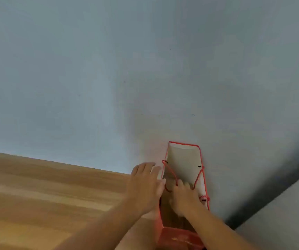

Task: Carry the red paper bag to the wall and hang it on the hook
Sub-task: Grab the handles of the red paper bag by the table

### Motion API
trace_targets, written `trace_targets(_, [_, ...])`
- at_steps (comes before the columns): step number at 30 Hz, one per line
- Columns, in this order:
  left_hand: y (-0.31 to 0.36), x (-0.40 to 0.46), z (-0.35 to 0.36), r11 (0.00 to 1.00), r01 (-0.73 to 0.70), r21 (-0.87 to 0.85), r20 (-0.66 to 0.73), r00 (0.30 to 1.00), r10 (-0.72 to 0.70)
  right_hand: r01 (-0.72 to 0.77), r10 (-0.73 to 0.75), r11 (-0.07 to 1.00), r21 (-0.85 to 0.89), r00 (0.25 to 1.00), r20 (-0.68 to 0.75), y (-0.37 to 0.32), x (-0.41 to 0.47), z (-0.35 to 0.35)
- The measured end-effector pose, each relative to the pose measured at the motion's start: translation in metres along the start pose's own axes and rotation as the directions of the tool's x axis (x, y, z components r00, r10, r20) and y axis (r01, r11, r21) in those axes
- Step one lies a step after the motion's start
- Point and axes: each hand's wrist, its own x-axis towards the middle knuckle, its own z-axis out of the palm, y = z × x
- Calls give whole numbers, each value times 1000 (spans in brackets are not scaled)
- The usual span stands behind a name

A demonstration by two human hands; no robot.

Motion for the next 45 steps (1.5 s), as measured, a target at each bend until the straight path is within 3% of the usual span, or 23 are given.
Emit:
trace_targets(6, [0,1,8,1000,0,6,-11,1000,0,-25,26,999,-23,999,25,4,-3,-8])
trace_targets(12, [9,2,5,1000,-8,5,-7,1000,8,25,-11,979,-203,997,75,15,-7,-26])
trace_targets(18, [5,-10,2,1000,13,24,31,999,-14,6,-7,1000,12,991,132,8,-13,-4])
trace_targets(25, [4,-20,4,1000,11,17,38,999,-12,22,-24,1000,16,984,177,-4,-28,-21])
trace_targets(30, [13,-16,-1,999,-33,-34,-40,999,31,38,-42,982,186,999,17,-12,-25,-112])
trace_targets(34, [46,5,-29,992,60,-114,-4,998,-61,51,-21,974,219,990,-138,-21,-32,-185])
trace_targets(39, [74,24,-36,949,256,-184,29,966,-255,23,13,980,200,984,-176,-38,-44,-208])
trace_targets(45, [40,20,-72,960,162,-229,-102,977,-189,61,-36,950,307,996,-87,-39,-41,-206])
